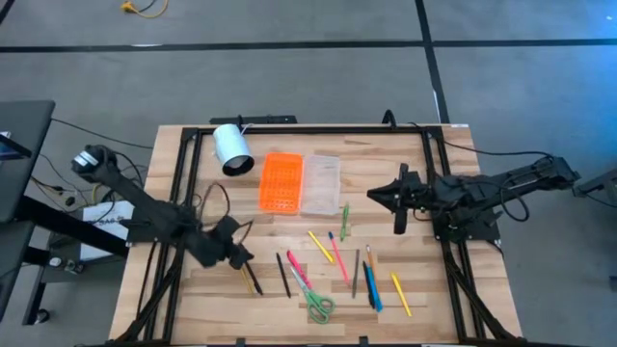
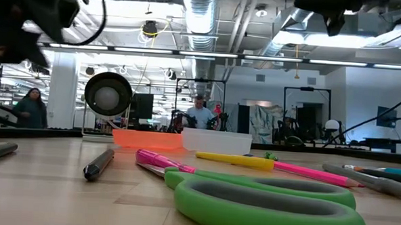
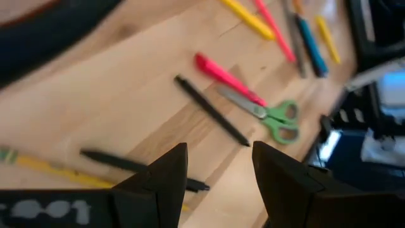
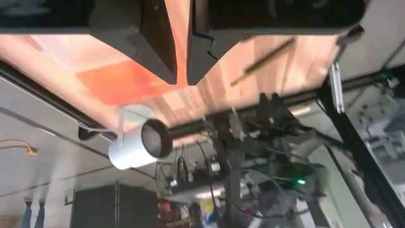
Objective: Pick & place school supplies into a supply box
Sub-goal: Put the yellow pencil into the orange supply box
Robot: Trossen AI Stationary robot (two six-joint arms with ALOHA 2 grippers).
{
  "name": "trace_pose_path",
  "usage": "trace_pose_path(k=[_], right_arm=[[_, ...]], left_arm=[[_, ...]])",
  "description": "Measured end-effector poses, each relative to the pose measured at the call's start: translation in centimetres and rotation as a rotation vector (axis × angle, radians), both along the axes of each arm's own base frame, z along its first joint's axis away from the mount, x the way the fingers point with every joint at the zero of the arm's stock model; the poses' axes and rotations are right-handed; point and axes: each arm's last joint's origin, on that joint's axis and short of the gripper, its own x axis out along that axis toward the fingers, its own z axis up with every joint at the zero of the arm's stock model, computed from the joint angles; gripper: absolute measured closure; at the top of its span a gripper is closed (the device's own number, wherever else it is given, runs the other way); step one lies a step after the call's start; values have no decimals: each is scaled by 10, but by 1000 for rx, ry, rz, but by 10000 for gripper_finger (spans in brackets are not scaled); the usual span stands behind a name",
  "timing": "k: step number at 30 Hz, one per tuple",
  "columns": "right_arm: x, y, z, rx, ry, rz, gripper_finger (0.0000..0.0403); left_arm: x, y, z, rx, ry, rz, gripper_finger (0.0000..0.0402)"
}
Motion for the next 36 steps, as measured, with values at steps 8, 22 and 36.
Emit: trace_pose_path(k=[8,22,36], right_arm=[[-1,1,-3,-28,41,47,372],[0,-2,-4,41,41,90,372],[3,-17,-4,26,42,5,372]], left_arm=[[2,-26,-41,-63,199,113,233],[6,-35,-28,78,459,60,233],[17,-36,-51,124,551,62,233]])
